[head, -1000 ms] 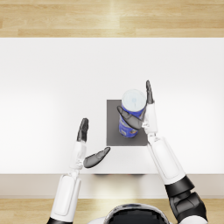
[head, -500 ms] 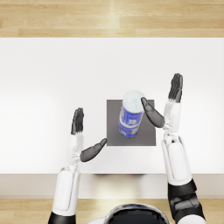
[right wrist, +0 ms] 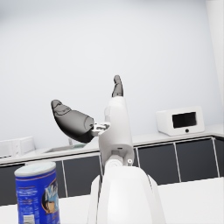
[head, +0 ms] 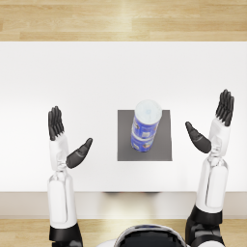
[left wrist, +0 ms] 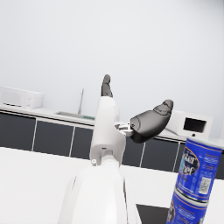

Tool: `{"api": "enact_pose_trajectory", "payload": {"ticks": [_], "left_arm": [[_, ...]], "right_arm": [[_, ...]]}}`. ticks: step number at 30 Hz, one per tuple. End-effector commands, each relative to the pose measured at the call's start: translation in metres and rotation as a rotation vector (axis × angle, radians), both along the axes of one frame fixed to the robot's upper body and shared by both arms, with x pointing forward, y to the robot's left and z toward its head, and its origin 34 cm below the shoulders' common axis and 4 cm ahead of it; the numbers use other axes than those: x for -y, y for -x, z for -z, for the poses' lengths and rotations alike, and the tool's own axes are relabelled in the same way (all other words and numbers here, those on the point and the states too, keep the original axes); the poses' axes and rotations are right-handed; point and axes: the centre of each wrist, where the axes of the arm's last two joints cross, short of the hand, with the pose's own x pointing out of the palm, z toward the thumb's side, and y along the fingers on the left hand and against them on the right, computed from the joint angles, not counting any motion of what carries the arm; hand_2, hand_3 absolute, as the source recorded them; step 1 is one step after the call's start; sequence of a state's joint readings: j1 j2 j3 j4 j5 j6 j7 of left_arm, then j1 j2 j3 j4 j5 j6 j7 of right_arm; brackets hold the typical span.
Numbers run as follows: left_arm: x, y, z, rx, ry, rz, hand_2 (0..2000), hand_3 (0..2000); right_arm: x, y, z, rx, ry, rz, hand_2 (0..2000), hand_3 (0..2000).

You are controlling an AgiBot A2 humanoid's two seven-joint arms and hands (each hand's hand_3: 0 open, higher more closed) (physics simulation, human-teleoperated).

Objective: Pick up the blue can on the left and place it in the middle, then pick up the blue can on the right and place it on top of the can in the middle

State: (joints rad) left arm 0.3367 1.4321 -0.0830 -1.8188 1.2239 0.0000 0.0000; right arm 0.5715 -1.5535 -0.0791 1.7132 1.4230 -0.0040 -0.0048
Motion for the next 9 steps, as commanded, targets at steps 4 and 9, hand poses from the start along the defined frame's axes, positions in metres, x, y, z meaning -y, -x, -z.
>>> {"api": "enact_pose_trajectory", "payload": {"ticks": [4,9], "left_arm": [[-0.0015,-0.0001,-0.0001,0.000,0.003,-0.006,0,0],[-0.0019,-0.0002,-0.0002,0.000,0.003,-0.007,0,0]], "right_arm": [[0.0024,0.0003,0.0019,-0.002,-0.004,0.006,0,0],[0.0030,0.0004,0.0024,-0.002,-0.005,0.008,0,0]]}}
